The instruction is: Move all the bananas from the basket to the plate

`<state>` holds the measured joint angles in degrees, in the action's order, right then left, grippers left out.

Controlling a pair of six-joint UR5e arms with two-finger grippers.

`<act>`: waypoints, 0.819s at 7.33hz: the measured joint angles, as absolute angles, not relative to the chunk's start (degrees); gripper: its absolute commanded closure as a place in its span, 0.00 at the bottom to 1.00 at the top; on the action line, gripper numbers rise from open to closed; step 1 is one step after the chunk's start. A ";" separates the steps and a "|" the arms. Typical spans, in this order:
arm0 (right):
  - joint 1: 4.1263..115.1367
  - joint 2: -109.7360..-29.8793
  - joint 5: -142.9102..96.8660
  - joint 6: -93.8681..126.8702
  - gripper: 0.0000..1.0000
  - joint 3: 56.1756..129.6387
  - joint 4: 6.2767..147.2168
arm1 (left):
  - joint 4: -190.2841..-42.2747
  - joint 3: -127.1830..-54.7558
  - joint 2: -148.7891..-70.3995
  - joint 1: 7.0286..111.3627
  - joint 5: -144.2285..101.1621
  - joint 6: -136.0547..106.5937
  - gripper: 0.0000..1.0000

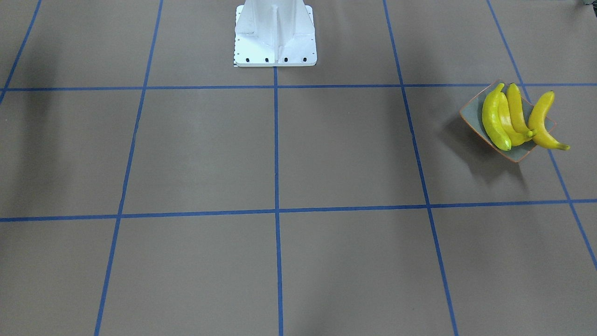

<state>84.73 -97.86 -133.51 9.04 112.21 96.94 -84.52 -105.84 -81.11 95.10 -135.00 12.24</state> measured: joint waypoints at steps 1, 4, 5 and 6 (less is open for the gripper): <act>84.75 -97.89 -133.51 9.05 0.00 112.13 96.94 | -84.51 -105.85 -80.88 95.10 -134.97 12.23 0.00; 84.94 -98.24 -133.49 9.07 0.00 111.99 96.94 | -84.51 -105.98 -79.99 95.10 -135.00 12.22 0.00; 84.97 -98.30 -133.39 9.11 0.00 111.91 96.94 | -84.53 -106.02 -79.83 95.10 -134.98 12.23 0.00; 85.01 -98.33 -133.22 9.13 0.00 111.80 96.94 | -84.54 -106.05 -79.65 95.10 -134.94 12.27 0.00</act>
